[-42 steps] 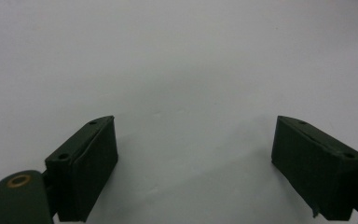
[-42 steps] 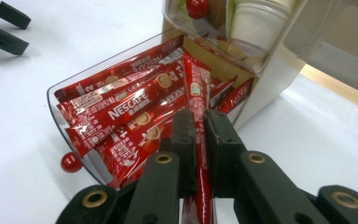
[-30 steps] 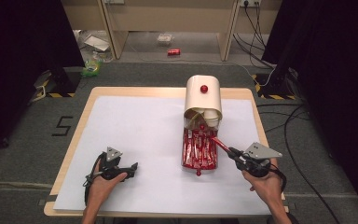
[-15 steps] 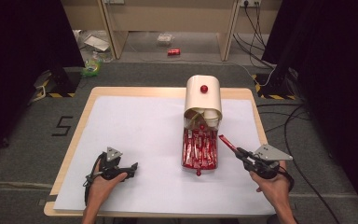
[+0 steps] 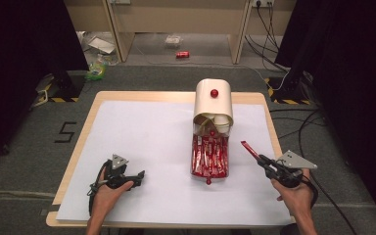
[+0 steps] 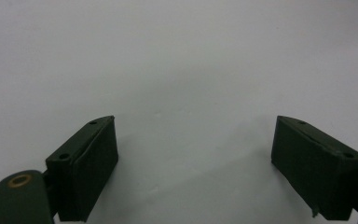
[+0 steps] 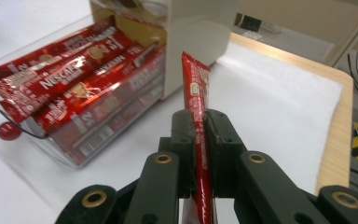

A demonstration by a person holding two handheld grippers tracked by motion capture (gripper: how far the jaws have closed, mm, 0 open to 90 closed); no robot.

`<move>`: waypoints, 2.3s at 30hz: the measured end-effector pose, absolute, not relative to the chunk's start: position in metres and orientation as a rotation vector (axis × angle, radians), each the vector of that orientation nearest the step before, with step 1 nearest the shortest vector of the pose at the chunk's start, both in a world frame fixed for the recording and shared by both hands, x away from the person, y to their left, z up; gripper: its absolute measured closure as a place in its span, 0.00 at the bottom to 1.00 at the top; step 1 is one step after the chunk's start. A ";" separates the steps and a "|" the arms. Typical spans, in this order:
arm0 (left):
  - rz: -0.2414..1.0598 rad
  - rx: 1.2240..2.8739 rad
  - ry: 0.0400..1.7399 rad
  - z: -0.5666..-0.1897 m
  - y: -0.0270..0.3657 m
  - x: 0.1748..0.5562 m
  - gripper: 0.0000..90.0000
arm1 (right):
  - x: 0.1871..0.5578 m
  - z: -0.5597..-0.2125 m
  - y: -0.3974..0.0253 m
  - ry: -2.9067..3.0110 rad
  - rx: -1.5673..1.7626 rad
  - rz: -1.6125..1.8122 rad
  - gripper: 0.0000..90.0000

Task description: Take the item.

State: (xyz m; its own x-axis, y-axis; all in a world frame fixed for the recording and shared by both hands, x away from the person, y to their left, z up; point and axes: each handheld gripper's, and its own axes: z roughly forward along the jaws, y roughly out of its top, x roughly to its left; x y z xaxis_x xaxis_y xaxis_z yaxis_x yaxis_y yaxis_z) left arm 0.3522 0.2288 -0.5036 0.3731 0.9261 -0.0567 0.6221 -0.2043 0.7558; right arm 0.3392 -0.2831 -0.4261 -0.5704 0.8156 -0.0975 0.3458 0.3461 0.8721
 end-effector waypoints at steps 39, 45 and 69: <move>0.556 1.933 1.336 -0.504 0.227 0.352 0.15 | 0.356 -0.457 -0.303 2.103 1.113 0.999 0.91; 0.555 1.932 1.336 -0.504 0.227 0.352 0.15 | 0.358 -0.460 -0.300 2.116 1.111 0.990 0.91; 0.558 1.935 1.336 -0.504 0.227 0.352 0.15 | 0.368 -0.471 -0.299 2.169 1.129 0.945 0.91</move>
State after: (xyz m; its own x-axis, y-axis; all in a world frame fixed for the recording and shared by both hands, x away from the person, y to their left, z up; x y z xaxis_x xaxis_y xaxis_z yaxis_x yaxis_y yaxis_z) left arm 0.3522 0.2270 -0.5039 0.3725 0.9270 -0.0436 0.6210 -0.2141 0.7540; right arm 0.3678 -0.2991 -0.4714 -0.5214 0.8446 -0.1216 0.4862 0.4111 0.7711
